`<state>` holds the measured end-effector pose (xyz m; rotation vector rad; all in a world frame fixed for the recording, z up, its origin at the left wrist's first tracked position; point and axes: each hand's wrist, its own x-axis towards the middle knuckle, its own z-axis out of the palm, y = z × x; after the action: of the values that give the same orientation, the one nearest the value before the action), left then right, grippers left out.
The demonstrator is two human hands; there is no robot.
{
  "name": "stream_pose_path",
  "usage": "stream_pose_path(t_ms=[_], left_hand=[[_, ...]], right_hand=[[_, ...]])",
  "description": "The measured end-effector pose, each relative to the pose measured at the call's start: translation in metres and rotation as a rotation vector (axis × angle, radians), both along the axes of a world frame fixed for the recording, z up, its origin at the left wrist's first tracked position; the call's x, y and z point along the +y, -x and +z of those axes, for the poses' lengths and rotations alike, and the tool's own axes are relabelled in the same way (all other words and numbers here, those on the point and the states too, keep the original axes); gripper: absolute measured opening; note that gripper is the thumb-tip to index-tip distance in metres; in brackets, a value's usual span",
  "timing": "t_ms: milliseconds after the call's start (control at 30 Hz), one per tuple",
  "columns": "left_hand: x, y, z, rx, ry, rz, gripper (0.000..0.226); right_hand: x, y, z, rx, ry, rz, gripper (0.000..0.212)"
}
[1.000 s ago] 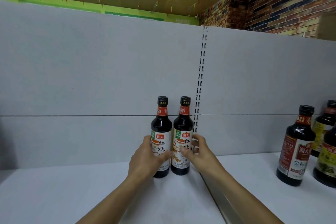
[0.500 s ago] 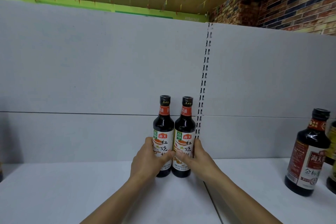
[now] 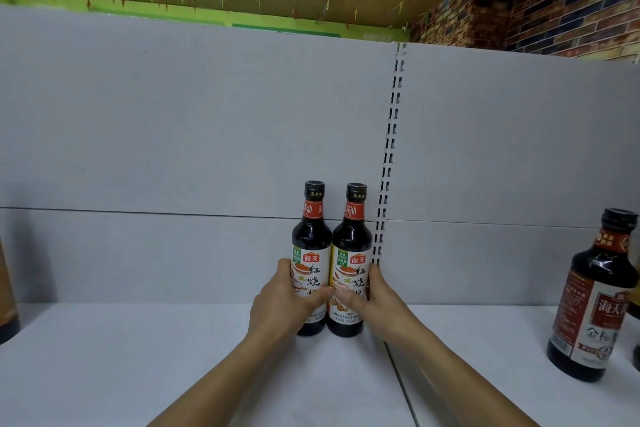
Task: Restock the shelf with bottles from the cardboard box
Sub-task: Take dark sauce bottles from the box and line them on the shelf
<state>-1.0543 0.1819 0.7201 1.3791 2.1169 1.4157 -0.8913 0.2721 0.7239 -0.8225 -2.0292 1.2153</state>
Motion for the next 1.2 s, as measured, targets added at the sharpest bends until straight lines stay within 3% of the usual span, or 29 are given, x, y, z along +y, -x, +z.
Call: stream_pose_path(t_ms=[400,833,1200], left_hand=[[-0.003,0.0,0.0,-0.014,-0.009,-0.011,0.054],[-0.004,-0.004,0.003,-0.032,0.028,-0.003,0.054],[-0.01,-0.012,0.011,-0.09,0.028,-0.019,0.071]], right_hand=[[0.002,0.006,-0.006,-0.021,-0.073,-0.13,0.066],[0.002,0.005,-0.006,-0.049,-0.068,-0.117,0.071],[-0.006,0.002,0.0,-0.071,-0.035,-0.097,0.076]])
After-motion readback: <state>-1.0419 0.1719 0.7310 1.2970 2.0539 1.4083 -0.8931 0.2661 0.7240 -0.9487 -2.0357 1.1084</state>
